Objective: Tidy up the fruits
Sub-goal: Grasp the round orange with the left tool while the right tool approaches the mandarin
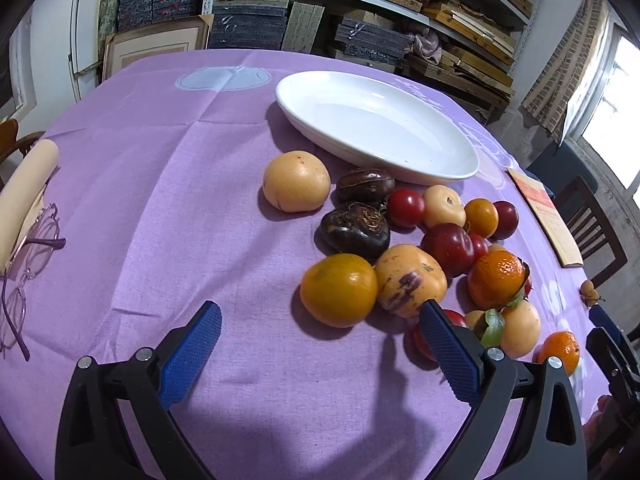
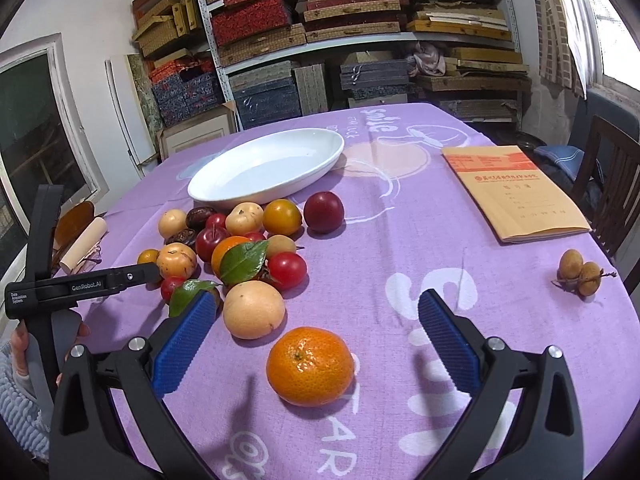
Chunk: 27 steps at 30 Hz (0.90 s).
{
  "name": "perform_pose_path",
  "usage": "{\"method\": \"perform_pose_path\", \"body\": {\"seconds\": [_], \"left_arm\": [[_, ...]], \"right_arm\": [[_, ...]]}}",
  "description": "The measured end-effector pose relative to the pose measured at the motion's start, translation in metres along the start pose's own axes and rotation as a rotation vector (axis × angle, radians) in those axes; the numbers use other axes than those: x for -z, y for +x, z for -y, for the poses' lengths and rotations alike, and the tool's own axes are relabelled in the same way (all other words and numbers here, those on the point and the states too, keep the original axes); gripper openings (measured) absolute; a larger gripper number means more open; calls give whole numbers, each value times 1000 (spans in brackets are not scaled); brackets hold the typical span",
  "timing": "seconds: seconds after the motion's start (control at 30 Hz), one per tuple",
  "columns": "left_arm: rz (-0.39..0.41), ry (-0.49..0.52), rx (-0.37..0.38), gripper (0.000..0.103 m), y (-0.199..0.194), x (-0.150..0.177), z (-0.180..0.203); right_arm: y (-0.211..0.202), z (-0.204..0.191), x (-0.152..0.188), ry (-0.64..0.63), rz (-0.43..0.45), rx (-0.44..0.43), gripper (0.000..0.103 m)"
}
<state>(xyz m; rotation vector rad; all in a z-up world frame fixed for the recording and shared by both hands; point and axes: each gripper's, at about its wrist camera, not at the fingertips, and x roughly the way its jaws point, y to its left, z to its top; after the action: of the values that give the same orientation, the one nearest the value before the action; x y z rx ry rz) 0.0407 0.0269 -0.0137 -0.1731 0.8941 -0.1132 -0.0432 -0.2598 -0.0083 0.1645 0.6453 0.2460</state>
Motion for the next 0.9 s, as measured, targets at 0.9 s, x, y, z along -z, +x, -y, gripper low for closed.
{"method": "perform_pose_path", "body": {"seconds": [0.9], "left_arm": [[-6, 40, -11, 95, 16, -16, -8]], "right_arm": [[-2, 7, -3, 46, 30, -38, 99]]}}
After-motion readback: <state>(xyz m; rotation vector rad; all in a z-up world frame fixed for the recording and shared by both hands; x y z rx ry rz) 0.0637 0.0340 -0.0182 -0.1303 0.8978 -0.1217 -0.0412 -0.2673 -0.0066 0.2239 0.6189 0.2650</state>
